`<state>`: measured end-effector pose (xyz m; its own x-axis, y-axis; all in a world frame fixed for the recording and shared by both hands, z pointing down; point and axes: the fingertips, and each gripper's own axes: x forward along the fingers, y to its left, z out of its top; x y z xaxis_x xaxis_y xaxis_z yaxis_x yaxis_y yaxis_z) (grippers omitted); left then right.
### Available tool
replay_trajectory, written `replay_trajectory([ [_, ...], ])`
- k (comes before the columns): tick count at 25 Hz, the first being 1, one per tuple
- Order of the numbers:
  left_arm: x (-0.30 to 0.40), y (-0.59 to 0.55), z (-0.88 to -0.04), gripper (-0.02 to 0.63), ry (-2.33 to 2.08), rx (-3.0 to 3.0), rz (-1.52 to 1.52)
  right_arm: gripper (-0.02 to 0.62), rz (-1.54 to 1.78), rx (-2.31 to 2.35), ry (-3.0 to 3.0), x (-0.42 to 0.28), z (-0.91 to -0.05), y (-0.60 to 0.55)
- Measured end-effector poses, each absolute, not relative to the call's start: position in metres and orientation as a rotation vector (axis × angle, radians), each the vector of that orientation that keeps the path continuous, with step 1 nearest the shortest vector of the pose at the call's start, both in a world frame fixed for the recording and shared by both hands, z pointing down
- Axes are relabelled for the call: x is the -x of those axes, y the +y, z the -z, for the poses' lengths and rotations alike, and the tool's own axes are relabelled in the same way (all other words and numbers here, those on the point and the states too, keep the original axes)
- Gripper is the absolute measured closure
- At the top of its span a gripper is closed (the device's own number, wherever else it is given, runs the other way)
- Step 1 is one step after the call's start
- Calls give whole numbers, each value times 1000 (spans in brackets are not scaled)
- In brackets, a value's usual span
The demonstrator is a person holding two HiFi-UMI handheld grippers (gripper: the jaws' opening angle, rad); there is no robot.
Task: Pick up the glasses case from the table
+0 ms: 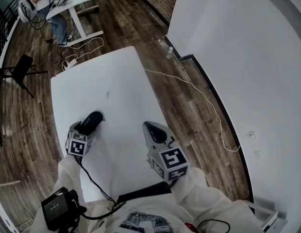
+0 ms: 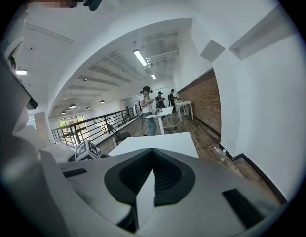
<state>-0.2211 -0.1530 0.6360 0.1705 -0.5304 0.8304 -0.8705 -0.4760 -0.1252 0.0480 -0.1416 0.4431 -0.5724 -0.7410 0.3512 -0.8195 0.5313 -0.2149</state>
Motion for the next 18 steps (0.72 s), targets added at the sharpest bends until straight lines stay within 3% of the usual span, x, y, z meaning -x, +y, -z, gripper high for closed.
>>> replay_trajectory([
  [18,207,-131,-560,253,-1524,-2140,-973,611,-553,-1294,-2604,-44,-441,-139],
])
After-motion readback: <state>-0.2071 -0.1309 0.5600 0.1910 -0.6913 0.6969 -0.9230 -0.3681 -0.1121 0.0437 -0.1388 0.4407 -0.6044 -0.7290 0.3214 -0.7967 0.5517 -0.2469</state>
